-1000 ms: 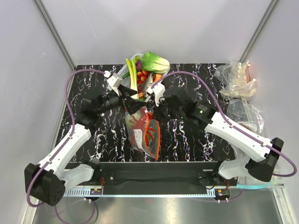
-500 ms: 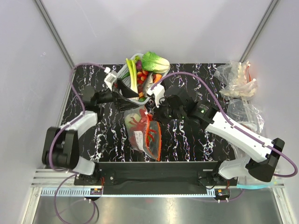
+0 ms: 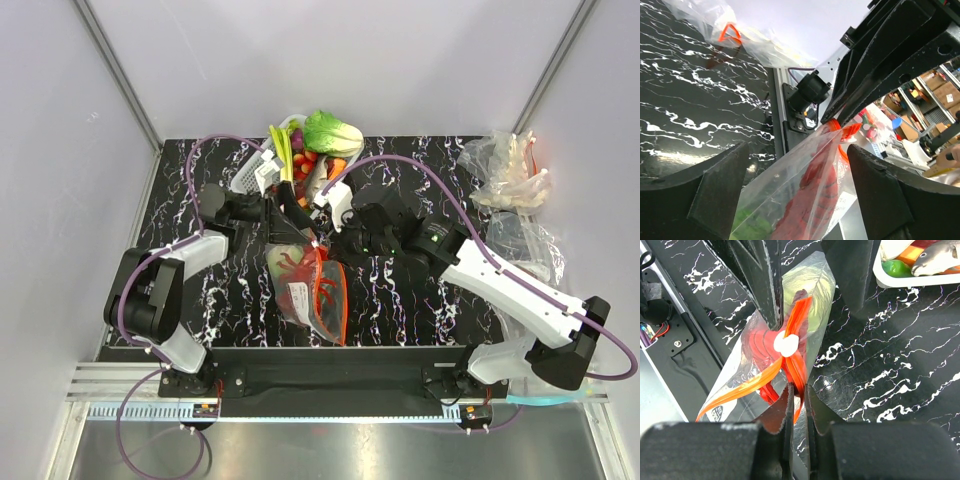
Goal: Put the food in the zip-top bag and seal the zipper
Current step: Adjust the fake lobster in the zipper food storage bag.
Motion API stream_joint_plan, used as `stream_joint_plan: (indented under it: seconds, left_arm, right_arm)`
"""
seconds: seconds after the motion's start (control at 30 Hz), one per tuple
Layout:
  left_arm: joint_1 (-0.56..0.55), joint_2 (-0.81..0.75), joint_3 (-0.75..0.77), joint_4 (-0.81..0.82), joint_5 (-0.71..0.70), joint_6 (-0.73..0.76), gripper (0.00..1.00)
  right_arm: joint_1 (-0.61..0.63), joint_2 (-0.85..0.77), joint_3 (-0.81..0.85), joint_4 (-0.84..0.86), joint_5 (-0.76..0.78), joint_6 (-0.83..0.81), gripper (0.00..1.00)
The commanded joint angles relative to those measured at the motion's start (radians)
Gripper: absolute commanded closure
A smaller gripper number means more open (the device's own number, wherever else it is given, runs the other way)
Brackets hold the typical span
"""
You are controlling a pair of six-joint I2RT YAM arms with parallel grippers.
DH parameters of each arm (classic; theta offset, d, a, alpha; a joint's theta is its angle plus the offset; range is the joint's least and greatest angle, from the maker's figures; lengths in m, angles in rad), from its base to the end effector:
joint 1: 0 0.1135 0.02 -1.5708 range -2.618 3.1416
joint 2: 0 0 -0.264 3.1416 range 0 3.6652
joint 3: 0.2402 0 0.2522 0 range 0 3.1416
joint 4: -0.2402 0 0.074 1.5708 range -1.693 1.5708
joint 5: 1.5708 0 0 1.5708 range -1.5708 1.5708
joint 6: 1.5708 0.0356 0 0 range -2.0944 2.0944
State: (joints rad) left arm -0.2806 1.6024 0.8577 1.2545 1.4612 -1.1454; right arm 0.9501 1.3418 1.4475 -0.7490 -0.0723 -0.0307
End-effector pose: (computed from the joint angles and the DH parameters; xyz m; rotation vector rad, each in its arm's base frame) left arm 0.2949 -0.1218 0.2935 0.9853 1.5760 -1.8252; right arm 0.1636 0.2333 0.3904 -1.1081 1.9881 0.5787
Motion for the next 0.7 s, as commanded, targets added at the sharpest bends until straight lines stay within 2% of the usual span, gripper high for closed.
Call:
stream_joint_plan:
  seconds: [0.0, 0.1, 0.13, 0.23, 0.27, 0.33, 0.37, 0.5, 0.67]
  left_arm:
    - [-0.008, -0.016, 0.024, 0.411, 0.056, -0.013, 0.18]
    - [-0.006, -0.018, 0.018, 0.411, 0.064, -0.013, 0.27]
    - [-0.006, -0.016, 0.014, 0.411, 0.065, -0.014, 0.40]
    - [-0.017, -0.016, 0.012, 0.410, 0.065, -0.025, 0.65]
    - [-0.019, -0.016, 0.012, 0.410, 0.061, -0.033, 0.82]
    - [-0.028, -0.018, 0.012, 0.410, 0.044, -0.045, 0.95]
    - [-0.034, -0.022, 0.011, 0.410, 0.041, -0.053, 0.99]
    - [-0.068, -0.064, -0.028, 0.410, -0.005, -0.051, 1.00]
    - [-0.069, -0.140, -0.129, 0.410, -0.200, -0.048, 1.00]
  right_arm:
    - [0.004, -0.016, 0.047, 0.000, -0.014, -0.026, 1.00]
    - [0.004, -0.013, 0.051, -0.004, -0.009, -0.023, 1.00]
    - [0.006, -0.013, 0.051, -0.009, -0.011, -0.023, 1.00]
    - [0.004, -0.013, 0.051, -0.009, -0.014, -0.024, 1.00]
    - [0.004, -0.015, 0.053, -0.010, -0.015, -0.025, 1.00]
    - [0.003, -0.013, 0.059, -0.019, -0.029, -0.020, 1.00]
    - [-0.004, -0.007, 0.076, -0.042, -0.040, -0.018, 1.00]
    - [-0.050, 0.013, 0.120, -0.104, -0.136, -0.008, 1.00]
    - [-0.105, 0.031, 0.183, -0.162, -0.211, -0.018, 1.00]
